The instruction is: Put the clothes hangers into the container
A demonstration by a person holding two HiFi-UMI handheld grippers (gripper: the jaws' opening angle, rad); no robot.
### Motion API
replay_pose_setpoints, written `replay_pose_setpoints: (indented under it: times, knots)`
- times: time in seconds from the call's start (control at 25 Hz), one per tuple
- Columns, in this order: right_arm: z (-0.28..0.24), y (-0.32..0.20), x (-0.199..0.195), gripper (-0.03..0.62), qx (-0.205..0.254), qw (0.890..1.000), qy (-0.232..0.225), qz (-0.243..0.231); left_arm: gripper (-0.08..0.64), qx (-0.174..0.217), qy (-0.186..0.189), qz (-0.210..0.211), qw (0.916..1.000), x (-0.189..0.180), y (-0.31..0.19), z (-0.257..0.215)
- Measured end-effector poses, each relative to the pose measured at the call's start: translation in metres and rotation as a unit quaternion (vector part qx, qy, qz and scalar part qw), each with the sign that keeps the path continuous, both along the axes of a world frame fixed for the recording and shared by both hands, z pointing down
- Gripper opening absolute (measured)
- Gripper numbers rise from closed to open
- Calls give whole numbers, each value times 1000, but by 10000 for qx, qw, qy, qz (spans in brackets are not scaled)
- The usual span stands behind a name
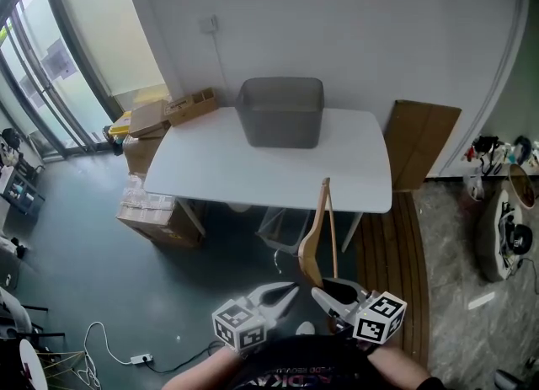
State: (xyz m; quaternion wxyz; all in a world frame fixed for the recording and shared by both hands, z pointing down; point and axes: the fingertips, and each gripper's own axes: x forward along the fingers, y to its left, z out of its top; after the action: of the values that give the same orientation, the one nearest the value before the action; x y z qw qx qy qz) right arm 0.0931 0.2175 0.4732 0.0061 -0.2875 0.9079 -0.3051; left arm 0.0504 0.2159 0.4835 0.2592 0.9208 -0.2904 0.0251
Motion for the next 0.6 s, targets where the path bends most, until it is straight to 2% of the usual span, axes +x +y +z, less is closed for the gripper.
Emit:
replay_pose_setpoints:
  times: [0.6]
  knots:
    - [8,-30,-10,98,-106,9997,82,225,6,-94,-7,233,9997,-11,-28,11]
